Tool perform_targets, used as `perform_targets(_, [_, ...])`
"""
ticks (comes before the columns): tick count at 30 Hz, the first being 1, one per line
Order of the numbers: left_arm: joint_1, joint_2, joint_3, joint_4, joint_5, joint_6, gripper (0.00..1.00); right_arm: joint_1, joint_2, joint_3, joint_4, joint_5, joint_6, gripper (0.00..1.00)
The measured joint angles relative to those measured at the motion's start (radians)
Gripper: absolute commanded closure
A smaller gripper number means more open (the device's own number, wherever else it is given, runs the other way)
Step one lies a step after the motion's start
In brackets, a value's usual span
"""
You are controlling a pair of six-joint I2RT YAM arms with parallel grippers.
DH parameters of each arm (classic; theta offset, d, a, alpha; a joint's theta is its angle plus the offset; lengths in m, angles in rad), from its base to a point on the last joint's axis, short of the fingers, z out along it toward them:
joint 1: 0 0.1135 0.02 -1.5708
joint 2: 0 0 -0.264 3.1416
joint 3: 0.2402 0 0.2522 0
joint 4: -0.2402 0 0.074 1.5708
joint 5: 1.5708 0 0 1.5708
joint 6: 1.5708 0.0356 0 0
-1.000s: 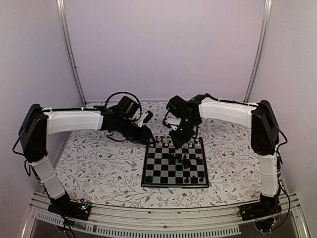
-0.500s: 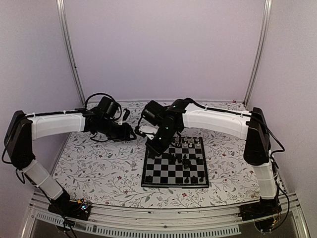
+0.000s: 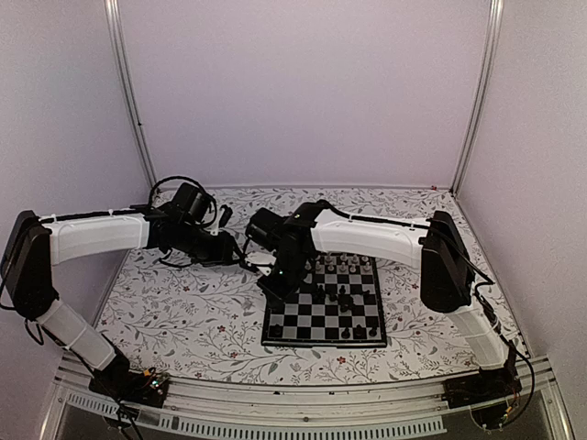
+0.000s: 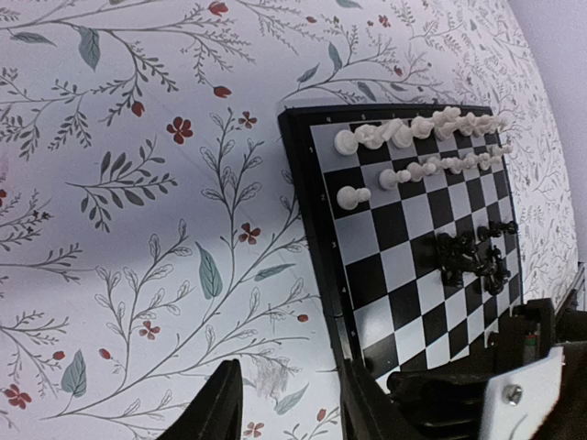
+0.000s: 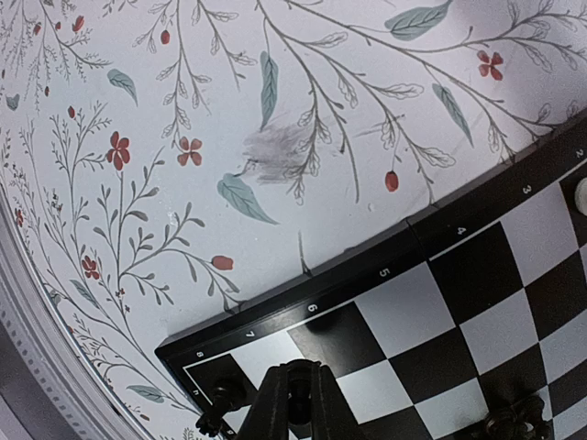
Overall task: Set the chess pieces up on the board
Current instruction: Place the chess piece on the chessboard.
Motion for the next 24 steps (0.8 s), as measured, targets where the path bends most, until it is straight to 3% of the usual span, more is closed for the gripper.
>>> perform_targets(24, [0.021, -0.036, -0.030, -0.018, 0.004, 0.010, 0.61, 0.010, 0.040, 0.020, -0.034, -0.065, 0.002, 0.87])
